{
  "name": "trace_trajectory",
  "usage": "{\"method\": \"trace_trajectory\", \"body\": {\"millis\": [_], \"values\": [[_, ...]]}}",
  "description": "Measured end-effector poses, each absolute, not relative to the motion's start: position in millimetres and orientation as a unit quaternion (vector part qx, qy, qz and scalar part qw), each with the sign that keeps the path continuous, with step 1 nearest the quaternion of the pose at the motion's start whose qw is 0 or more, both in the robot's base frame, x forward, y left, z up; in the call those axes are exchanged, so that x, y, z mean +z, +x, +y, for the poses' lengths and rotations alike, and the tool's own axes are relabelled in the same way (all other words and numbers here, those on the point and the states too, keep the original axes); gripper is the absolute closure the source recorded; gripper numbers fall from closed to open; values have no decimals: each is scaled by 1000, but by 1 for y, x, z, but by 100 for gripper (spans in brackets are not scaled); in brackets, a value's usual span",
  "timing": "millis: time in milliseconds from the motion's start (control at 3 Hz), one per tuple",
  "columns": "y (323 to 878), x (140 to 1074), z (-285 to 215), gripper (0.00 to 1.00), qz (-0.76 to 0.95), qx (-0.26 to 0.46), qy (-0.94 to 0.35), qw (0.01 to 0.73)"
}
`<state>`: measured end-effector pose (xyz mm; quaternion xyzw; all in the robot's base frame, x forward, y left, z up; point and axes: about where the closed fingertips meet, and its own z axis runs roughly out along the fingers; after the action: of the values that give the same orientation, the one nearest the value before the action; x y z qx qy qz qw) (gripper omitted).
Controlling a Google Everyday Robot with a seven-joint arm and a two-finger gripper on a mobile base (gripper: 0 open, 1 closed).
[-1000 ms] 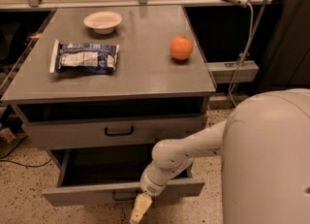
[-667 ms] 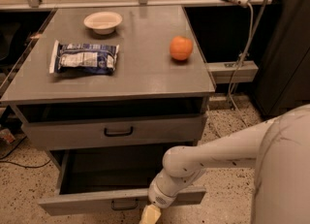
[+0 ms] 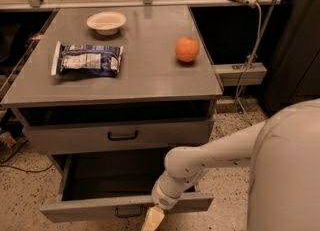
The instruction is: Open middle drawer
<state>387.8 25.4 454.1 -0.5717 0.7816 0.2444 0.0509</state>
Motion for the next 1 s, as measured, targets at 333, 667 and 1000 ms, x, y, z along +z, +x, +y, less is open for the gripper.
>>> {"method": "trace_trajectory", "body": {"millis": [333,667,1000], "values": [[382,441,21,0,785,248,-567,25],[369,436,16,0,788,254,-561,8],[354,436,10,0,793,261,-550,1]]}}
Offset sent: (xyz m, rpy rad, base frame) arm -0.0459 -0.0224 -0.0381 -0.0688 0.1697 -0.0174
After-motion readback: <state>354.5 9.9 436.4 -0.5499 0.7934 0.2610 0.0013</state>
